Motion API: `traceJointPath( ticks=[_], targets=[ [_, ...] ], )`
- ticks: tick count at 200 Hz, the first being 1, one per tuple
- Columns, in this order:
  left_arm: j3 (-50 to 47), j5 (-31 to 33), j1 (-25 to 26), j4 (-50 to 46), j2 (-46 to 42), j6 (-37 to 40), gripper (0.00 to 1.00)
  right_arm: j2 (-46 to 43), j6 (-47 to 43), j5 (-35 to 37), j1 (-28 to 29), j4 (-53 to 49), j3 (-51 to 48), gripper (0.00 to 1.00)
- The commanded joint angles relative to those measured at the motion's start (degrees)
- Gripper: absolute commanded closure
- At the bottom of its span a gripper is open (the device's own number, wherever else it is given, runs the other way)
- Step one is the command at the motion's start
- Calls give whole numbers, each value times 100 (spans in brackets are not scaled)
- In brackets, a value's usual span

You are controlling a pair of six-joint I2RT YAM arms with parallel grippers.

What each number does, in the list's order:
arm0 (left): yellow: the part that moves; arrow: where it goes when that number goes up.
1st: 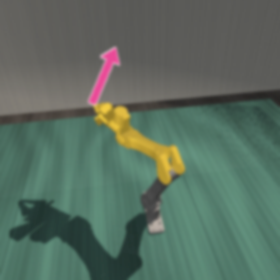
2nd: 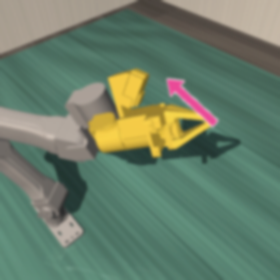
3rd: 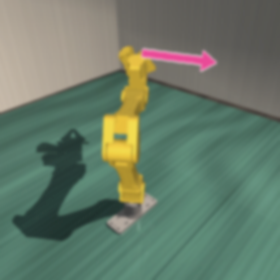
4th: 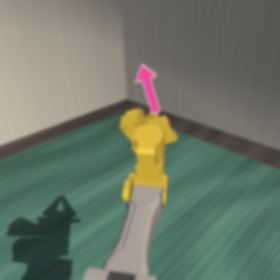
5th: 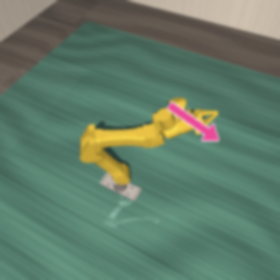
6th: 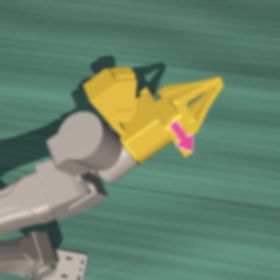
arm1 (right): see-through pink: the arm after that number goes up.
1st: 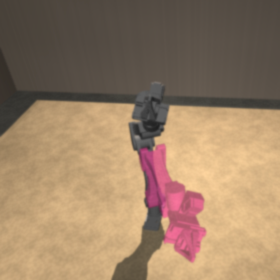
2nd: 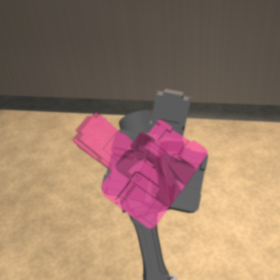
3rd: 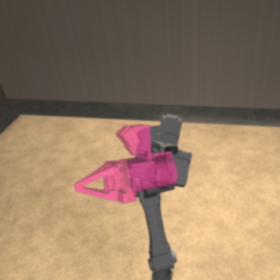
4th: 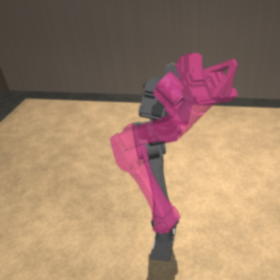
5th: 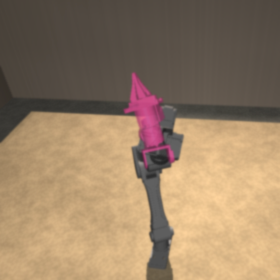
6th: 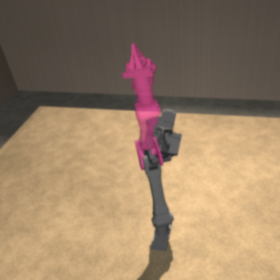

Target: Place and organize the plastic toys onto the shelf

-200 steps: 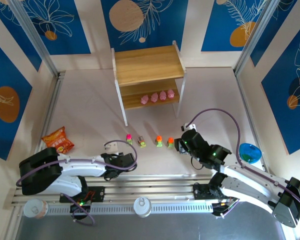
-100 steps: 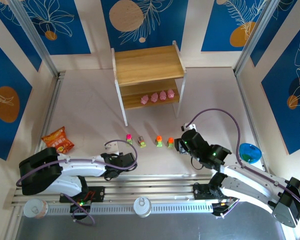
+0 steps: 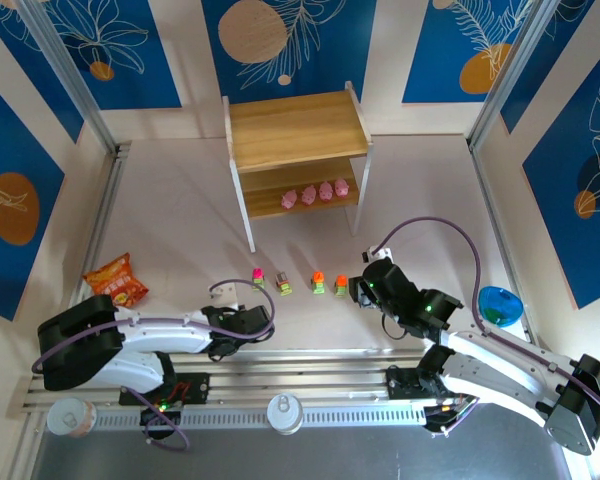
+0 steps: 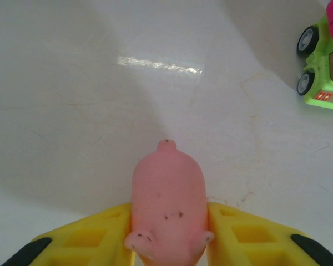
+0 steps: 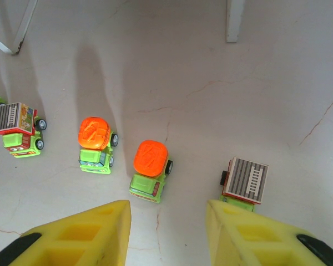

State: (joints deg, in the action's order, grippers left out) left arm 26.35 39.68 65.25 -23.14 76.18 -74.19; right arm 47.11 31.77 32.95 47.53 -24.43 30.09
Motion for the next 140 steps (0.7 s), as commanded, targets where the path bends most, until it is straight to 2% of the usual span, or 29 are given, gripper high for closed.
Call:
traceJointPath(
  ticks=[1, 95, 140],
  targets=[
    [105, 192, -70, -287, -100, 173, 66, -10, -29, -15, 37, 52, 25, 60],
    [788, 394, -74, -701, -419, 762, 68, -18, -30, -13, 37, 43, 39, 60],
    [1428, 525, -150, -775, -347, 1419, 69, -20, -21, -16, 34, 43, 38, 60]
  ],
)
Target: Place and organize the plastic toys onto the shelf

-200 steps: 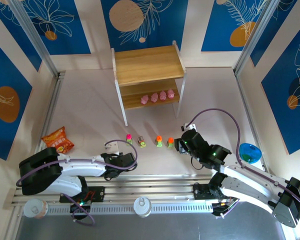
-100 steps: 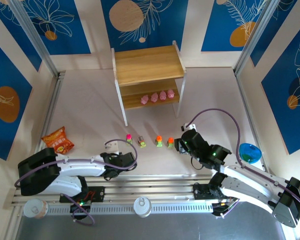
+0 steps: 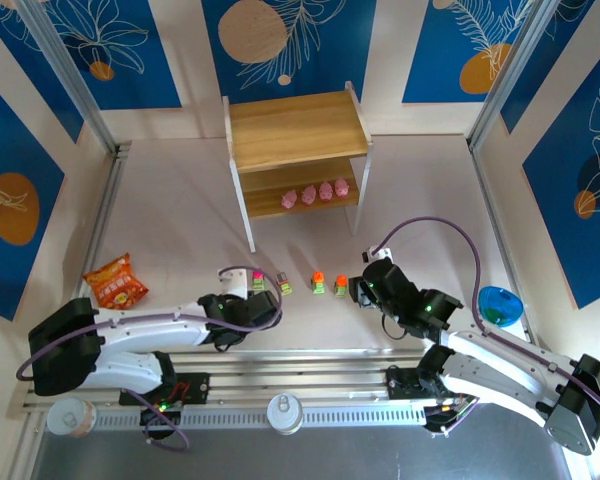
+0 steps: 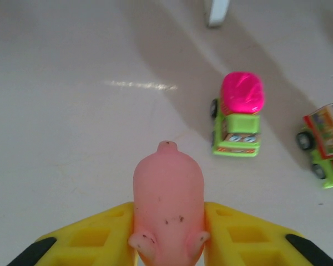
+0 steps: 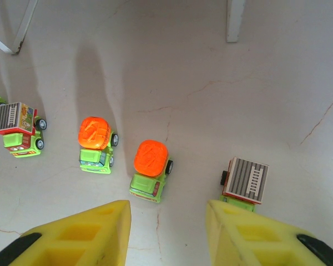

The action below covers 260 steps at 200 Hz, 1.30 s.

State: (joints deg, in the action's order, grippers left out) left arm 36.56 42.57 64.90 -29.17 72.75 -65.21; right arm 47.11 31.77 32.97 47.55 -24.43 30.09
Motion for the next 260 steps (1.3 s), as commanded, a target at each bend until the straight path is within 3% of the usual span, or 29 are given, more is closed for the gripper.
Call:
traceJointPath(
  ticks=[1, 103, 260],
  targets=[
    [424, 231, -117, -166, -5, 537, 69, -19, -26, -14, 29, 43, 40, 60],
    [1802, -316, -947, 353, 633, 2061, 69, -21, -19, -27, 18, 39, 32, 60],
    [3490, -856, -1703, 522, 1643, 3154, 69, -9, -30, -58, -18, 72, 24, 60]
  ],
)
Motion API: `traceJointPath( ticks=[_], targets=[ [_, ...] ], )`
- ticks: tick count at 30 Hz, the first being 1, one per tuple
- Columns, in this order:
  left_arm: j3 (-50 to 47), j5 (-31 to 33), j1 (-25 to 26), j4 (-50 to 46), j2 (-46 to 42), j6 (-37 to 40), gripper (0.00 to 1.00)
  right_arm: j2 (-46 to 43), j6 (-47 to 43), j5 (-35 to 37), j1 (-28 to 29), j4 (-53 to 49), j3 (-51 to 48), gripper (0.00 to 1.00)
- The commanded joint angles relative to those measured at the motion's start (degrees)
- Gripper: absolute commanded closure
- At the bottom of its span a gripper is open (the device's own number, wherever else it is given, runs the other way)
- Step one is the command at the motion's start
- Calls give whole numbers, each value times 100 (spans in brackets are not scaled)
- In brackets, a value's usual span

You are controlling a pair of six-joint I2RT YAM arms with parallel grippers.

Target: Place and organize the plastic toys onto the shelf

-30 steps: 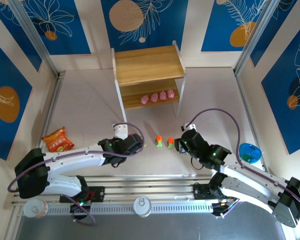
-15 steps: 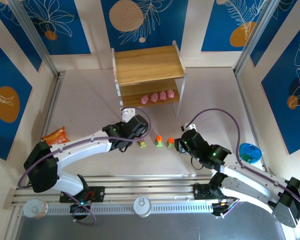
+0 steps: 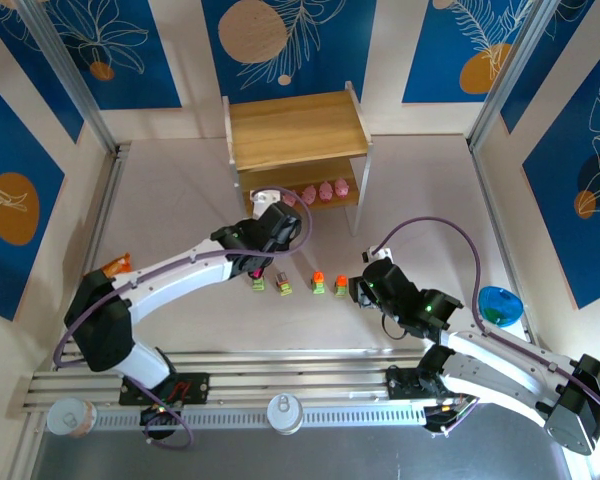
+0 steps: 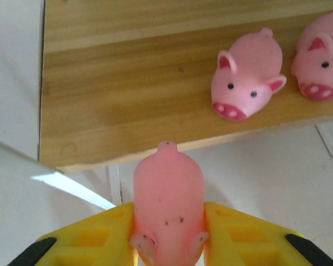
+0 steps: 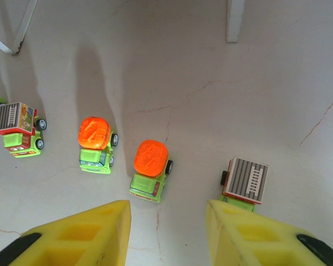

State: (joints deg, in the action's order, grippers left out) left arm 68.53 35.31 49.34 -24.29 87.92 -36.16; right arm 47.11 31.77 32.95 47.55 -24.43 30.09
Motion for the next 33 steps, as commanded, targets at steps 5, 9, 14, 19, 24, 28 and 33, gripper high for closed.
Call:
traceJointPath(
  ticks=[5, 9, 14, 19, 24, 28, 33],
  targets=[
    [529, -226, -280, 59, 285, 333, 69, 1, -30, -54, -27, 78, 24, 60],
    [759, -234, -384, 61, 447, 425, 69, 3, -28, -61, -26, 78, 26, 60],
    [947, -279, -517, 62, 607, 503, 69, 6, -29, -65, -27, 70, 32, 60],
    [1004, -298, -609, 72, 674, 555, 69, -4, -35, -64, -29, 69, 26, 60],
    [977, -327, -687, 155, 727, 585, 69, -5, -28, -64, -35, 68, 24, 60],
    [967, -345, -723, 262, 753, 638, 68, -9, -24, -65, -37, 62, 25, 60],
    [1028, -357, -751, 285, 825, 671, 67, -9, -16, -57, -35, 60, 26, 60]
  ],
)
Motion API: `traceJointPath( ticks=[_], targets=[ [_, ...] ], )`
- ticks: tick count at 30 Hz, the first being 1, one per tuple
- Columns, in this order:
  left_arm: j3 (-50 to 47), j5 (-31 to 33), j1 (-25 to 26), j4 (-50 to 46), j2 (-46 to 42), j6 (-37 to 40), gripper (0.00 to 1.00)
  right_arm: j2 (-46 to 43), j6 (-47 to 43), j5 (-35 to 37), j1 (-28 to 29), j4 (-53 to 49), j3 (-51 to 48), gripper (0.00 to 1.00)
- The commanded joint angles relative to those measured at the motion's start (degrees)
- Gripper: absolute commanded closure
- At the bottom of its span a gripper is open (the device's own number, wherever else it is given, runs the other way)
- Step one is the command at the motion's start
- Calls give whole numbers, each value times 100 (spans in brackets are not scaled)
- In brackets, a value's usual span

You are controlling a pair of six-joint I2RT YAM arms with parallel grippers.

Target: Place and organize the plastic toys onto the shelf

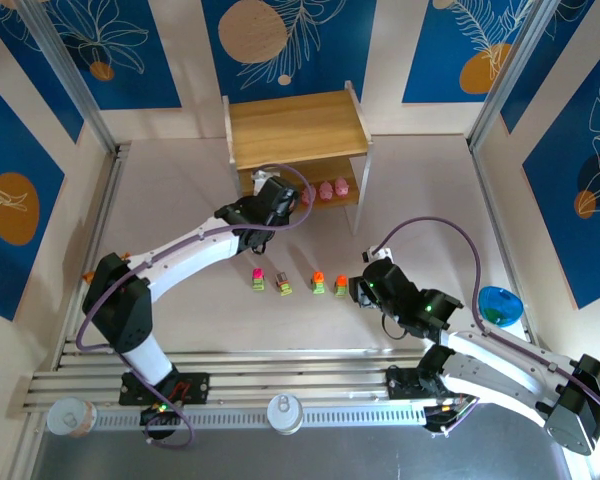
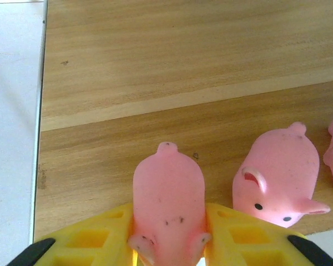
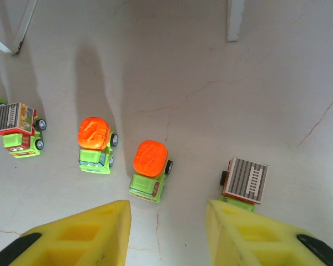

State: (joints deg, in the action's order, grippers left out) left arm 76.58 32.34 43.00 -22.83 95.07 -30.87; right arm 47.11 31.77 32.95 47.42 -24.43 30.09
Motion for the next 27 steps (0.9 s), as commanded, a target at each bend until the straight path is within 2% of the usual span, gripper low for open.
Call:
traceJointPath(
  ticks=[1, 18, 27],
  targets=[
    [231, -52, -120, 138, 130, 146, 67, -9, -18, -60, -24, 52, 24, 60],
    [323, -118, -131, 134, 156, 138, 53, -18, -20, -50, -23, 54, 24, 60],
    [236, -18, -27, 172, -152, 183, 50, -24, -20, -56, -25, 52, 24, 60]
  ],
)
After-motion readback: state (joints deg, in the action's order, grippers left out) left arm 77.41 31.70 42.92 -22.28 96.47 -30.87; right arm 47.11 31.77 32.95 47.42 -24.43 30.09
